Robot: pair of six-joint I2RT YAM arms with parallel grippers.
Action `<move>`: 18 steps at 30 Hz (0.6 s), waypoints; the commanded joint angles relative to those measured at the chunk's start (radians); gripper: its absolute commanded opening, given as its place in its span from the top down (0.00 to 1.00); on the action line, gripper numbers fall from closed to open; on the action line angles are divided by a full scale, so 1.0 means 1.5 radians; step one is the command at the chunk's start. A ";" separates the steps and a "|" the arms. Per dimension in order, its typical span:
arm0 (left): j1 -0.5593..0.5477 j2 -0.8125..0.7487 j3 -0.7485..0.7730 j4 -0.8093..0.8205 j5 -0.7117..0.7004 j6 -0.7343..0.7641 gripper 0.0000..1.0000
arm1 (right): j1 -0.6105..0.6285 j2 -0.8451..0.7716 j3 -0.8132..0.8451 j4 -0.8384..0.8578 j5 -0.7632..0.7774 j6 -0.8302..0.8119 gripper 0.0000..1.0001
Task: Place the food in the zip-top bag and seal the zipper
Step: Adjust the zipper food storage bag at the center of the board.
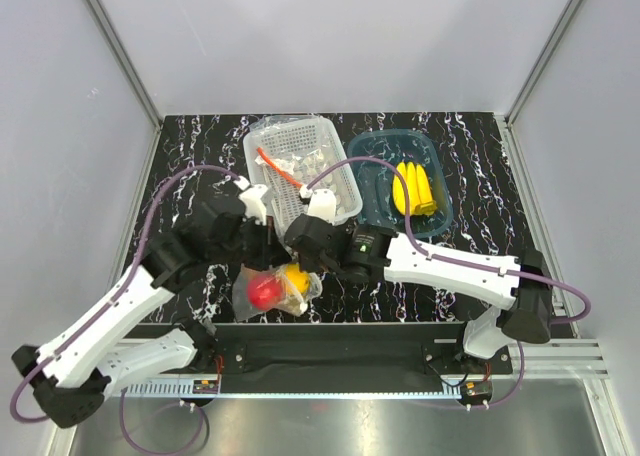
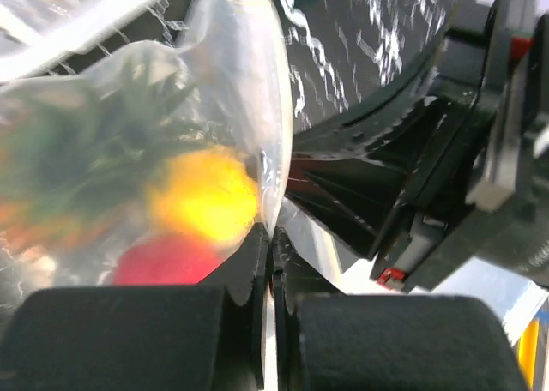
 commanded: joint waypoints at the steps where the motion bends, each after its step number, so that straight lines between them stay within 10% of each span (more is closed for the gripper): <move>1: -0.054 0.031 -0.014 0.101 0.014 -0.012 0.98 | -0.011 -0.052 -0.027 0.039 0.035 0.022 1.00; 18: -0.079 0.059 0.127 -0.018 -0.152 0.028 0.94 | -0.019 -0.165 -0.028 -0.026 0.069 0.001 1.00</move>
